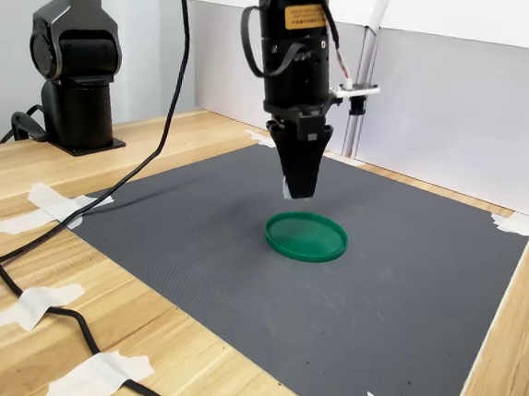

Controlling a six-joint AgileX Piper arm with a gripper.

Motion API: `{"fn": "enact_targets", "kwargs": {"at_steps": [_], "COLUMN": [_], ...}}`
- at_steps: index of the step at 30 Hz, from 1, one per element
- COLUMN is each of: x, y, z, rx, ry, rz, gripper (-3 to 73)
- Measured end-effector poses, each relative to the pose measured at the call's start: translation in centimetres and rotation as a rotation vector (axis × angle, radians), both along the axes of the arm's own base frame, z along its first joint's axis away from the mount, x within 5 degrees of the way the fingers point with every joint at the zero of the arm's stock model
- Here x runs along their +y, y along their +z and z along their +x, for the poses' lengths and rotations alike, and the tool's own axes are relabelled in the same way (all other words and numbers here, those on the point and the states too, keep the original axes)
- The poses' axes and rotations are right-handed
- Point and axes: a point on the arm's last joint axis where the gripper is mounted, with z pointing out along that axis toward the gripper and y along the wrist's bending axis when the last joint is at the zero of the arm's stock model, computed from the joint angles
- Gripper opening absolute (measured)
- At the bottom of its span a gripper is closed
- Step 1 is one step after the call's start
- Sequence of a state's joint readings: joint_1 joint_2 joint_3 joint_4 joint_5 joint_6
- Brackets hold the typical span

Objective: Grasp a white terminal and put it on the green lid.

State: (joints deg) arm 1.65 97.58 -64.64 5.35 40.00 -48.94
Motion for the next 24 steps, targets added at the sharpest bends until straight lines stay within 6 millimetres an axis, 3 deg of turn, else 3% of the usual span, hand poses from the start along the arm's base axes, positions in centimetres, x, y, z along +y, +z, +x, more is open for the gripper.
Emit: {"fn": "enact_targets", "kwargs": {"at_steps": [17, 21, 24], "x": [0.6, 0.6, 0.6], "y": [-1.6, -1.7, -1.6], "z": [0.4, 0.5, 0.5], "rx": [0.008, 0.002, -0.001], "ry": [0.091, 0.100, 0.101], "rz": [0.033, 0.028, 0.027], "gripper": [8.6, 12.6, 20.1]}}
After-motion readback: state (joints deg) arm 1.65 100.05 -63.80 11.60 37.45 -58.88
